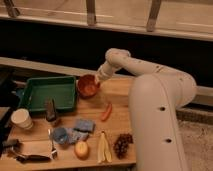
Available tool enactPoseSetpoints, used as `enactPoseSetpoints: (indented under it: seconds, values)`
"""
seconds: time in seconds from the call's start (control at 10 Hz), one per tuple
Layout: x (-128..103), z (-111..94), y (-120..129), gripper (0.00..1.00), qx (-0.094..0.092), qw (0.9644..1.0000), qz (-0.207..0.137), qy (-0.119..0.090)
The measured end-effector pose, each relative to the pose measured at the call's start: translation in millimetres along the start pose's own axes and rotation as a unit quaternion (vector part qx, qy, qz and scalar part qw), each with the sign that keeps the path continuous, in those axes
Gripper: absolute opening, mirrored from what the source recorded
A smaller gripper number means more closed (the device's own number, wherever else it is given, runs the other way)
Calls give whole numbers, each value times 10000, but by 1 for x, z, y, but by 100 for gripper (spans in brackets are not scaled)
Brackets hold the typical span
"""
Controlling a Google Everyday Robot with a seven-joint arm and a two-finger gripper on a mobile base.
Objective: Stack bowls on top of each other
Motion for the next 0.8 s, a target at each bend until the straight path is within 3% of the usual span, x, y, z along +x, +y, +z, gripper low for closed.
enactPoseSetpoints:
  seconds: [0.4, 0.8]
  values:
    - [-22, 7, -14, 0, 85, 10000, -32, -28]
    - [-22, 26, -17, 36, -78, 9998, 142, 74]
